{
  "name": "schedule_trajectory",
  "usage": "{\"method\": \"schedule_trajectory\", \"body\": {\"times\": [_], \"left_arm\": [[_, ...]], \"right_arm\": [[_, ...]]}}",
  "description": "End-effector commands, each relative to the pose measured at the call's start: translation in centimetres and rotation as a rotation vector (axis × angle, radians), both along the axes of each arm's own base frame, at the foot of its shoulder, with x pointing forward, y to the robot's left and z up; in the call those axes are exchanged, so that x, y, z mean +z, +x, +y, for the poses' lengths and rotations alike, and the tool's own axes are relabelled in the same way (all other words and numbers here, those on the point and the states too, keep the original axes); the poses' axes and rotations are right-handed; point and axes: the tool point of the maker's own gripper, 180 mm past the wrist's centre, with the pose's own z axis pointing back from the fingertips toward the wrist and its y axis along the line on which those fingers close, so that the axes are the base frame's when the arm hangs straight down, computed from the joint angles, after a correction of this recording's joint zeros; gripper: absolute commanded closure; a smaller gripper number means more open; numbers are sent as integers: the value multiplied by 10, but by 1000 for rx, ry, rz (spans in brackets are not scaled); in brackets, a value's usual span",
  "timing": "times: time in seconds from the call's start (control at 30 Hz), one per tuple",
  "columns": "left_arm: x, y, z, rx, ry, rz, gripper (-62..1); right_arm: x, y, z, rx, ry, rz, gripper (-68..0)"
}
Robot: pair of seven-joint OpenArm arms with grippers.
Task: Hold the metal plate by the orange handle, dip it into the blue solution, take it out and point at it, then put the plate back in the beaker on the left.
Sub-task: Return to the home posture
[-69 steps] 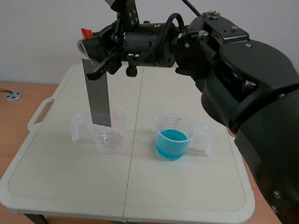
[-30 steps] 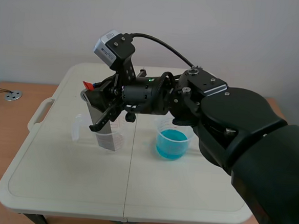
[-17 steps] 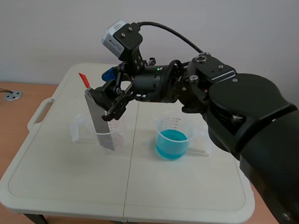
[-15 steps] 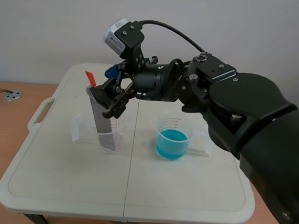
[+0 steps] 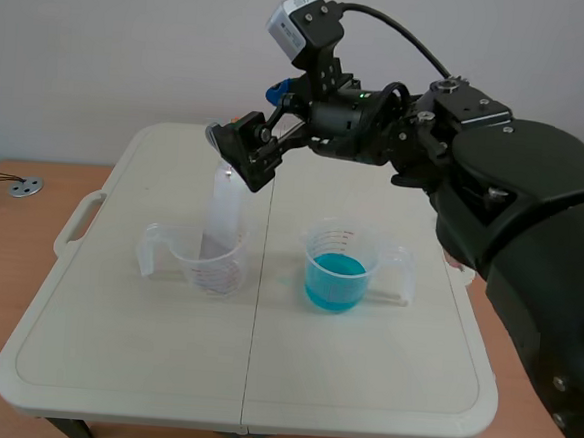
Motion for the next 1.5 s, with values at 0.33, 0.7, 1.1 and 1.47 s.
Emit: {"method": "schedule_trajectory", "body": {"times": [0.33, 0.7, 1.1, 1.47], "left_arm": [[6, 9, -4, -9, -14, -47, -623], [39, 59, -9, -39, -51, -281, -623], [157, 184, -39, -278, -111, -772, -623], [227, 245, -70, -397, -166, -1032, -623]], "right_arm": [[37, 28, -54, -154, 14, -127, -665], [3, -14, -109, -185, -33, -61, -665], [0, -69, -147, -196, -23, -7, -665], [16, -100, -163, -226, -23, -34, -665]]}}
